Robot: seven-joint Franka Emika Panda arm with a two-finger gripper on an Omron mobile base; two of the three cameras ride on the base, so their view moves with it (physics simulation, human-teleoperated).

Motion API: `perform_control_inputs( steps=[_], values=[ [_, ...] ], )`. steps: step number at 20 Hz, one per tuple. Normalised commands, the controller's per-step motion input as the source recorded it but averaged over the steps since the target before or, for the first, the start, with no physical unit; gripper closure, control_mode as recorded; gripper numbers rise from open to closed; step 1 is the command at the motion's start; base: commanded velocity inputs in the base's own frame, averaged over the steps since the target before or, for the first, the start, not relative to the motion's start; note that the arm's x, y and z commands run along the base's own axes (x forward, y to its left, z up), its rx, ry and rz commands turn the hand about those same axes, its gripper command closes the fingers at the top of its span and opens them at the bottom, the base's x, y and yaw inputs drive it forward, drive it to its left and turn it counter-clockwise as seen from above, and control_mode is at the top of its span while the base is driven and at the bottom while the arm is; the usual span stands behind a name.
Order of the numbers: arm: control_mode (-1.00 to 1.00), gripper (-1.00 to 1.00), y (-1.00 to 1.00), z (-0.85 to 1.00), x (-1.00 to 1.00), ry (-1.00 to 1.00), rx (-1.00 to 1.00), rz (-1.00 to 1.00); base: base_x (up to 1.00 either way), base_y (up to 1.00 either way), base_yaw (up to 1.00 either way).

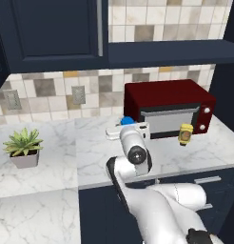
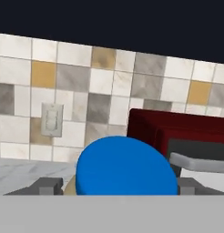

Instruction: Place the mustard and mayonnaise from the counter to the top shelf of the fridge. If the existing items in the fridge are on the top shelf, move them to other shelves.

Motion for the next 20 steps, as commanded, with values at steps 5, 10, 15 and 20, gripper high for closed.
perform_control_inputs(
  steps=[5, 10, 15, 20],
  values=[
    [-1.0, 1.0, 0.0, 0.86, -0.99, 0.08, 0.04, 0.0, 0.0, 0.0, 0.0],
    [-1.0, 1.0, -0.1, 0.8, -1.0, 0.15, 0.1, 0.0, 0.0, 0.0, 0.0],
    [-1.0, 1.0, -0.14, 0.4, -0.92, 0.16, 0.05, 0.0, 0.0, 0.0, 0.0],
    [-1.0, 1.0, -0.02, 0.0, -0.02, 0.0, 0.0, -0.01, 0.0, 0.0, 0.0]
  ],
)
